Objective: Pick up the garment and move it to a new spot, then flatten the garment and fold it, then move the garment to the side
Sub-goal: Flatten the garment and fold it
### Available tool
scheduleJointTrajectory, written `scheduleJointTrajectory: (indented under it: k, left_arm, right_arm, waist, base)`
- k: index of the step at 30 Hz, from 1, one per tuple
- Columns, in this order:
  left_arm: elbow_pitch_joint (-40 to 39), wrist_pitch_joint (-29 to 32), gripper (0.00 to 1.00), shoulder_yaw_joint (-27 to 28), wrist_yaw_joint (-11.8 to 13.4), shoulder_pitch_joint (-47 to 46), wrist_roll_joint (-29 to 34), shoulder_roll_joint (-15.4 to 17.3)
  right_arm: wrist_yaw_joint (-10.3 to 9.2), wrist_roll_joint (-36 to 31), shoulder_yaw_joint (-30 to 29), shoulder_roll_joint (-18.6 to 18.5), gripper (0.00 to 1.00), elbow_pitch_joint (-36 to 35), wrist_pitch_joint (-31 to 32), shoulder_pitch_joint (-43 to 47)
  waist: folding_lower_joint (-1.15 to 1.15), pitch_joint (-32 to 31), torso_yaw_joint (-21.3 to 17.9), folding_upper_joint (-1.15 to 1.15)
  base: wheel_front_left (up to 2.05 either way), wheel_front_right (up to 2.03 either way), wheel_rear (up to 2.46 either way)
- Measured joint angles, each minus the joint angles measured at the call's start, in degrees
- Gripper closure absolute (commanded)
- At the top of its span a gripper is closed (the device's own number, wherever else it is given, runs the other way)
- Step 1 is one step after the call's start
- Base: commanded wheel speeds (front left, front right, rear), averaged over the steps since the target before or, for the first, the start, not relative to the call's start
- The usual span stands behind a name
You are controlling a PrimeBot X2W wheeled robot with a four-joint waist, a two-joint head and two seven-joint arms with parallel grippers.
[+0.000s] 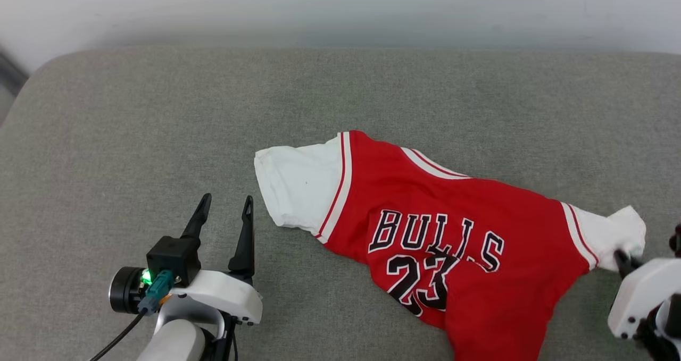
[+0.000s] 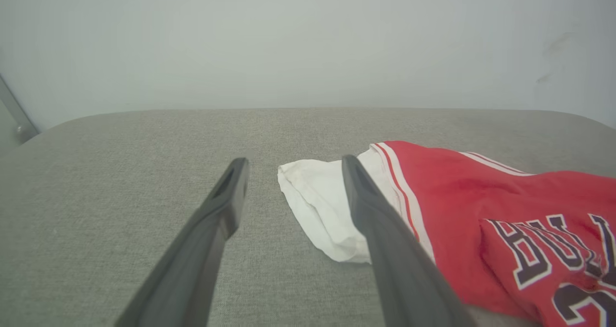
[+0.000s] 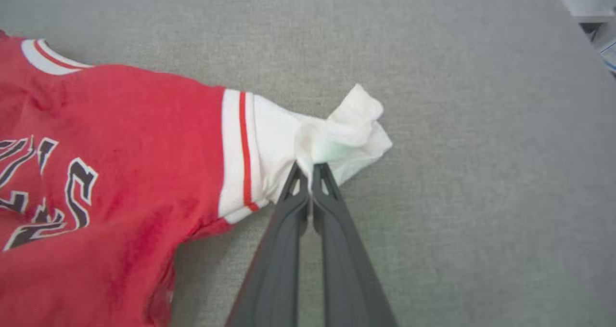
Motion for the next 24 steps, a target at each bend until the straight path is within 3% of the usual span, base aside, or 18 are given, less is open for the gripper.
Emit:
scheduleJointTrajectory:
  k: [3,4,12,19,24]
  left_arm:
    - [0.37,-0.13,0.00,0.05,-0.03,-0.04,-0.19,-0.13]
    - [0.86,-0.24,0.00,0.07,-0.40,-0.07,-0.22,-0.21]
    - [1.64,-0.32,0.00,0.54,-0.08,0.77,-0.37,0.14]
    - [1.51,0.21,0.00,0.46,1.10,3.86,-0.89,0.57]
    - [1.01,0.80,0.00,0.43,1.87,5.94,-1.35,1.05]
  right_arm:
    - [0.00,-0.01,-2.02,1.46,1.00,7.25,-3.81,1.35]
    - [0.00,0.04,-3.28,2.46,0.00,13.01,-7.56,1.63]
    - [0.00,0.62,-4.92,3.53,0.00,16.33,-18.81,2.08]
    - [0.00,-3.66,-5.26,3.87,0.00,7.02,-26.32,5.31]
    - [0.00,-4.59,0.32,4.87,0.00,0.27,-27.89,7.01]
  waist:
    - [0.00,0.69,0.54,0.00]
    - [0.00,0.66,0.80,0.00]
    - [0.00,-1.93,-0.10,0.00]
    - [0.00,-6.62,-1.19,0.00]
    - [0.00,-9.52,-1.66,0.00]
  base:
    - [0.00,0.00,0.00]
    - [0.00,0.00,0.00]
    - [0.00,0.00,0.00]
    - [0.00,0.00,0.00]
    - [0.00,0.00,0.00]
